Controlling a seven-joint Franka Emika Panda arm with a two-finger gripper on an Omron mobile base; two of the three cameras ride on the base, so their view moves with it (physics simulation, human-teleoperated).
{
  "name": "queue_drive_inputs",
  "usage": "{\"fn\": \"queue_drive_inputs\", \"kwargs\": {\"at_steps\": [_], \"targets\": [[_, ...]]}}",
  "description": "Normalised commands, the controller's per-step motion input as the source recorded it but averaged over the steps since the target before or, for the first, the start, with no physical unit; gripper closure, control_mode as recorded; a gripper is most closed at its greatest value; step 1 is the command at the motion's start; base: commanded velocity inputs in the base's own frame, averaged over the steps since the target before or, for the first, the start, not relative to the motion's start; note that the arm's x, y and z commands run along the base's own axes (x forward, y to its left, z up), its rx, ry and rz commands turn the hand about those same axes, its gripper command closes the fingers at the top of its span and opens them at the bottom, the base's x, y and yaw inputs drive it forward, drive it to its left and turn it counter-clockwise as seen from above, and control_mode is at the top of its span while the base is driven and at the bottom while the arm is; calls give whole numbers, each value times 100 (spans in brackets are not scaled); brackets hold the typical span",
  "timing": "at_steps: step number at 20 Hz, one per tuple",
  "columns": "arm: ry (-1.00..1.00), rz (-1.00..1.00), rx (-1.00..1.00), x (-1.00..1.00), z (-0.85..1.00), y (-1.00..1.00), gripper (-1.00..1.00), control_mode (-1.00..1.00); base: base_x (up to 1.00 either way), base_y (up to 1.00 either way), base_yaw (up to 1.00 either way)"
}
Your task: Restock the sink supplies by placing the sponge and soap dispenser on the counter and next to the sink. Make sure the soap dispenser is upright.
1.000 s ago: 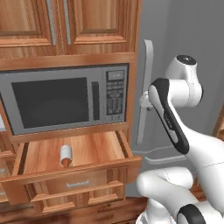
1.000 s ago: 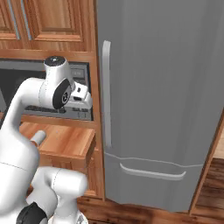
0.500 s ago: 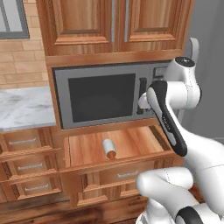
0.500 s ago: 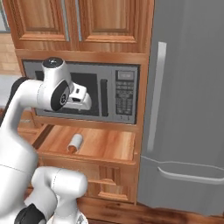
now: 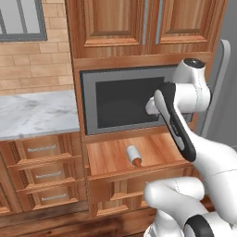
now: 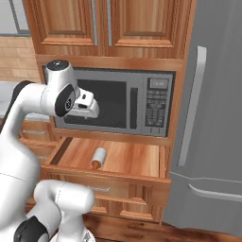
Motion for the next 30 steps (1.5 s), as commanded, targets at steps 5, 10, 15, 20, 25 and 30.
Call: {"fn": "queue_drive_inputs", "kwargs": {"at_steps": [5,10,15,20,25,30], "targets": [[19,0,-2,27,-100,0,-100,-100,0,0,0],[29,3,-14,44,-100,10,-100,-100,0,0,0],[15,3,-12,30,-100,14,-100,-100,0,0,0],[11,0,0,4,-100,0,-100,-100,0,0,0],[1,0,2,14,-73,4,-100,-100,0,0,0],[12,0,9,76,-51,0,-100,-100,0,0,0]]}}
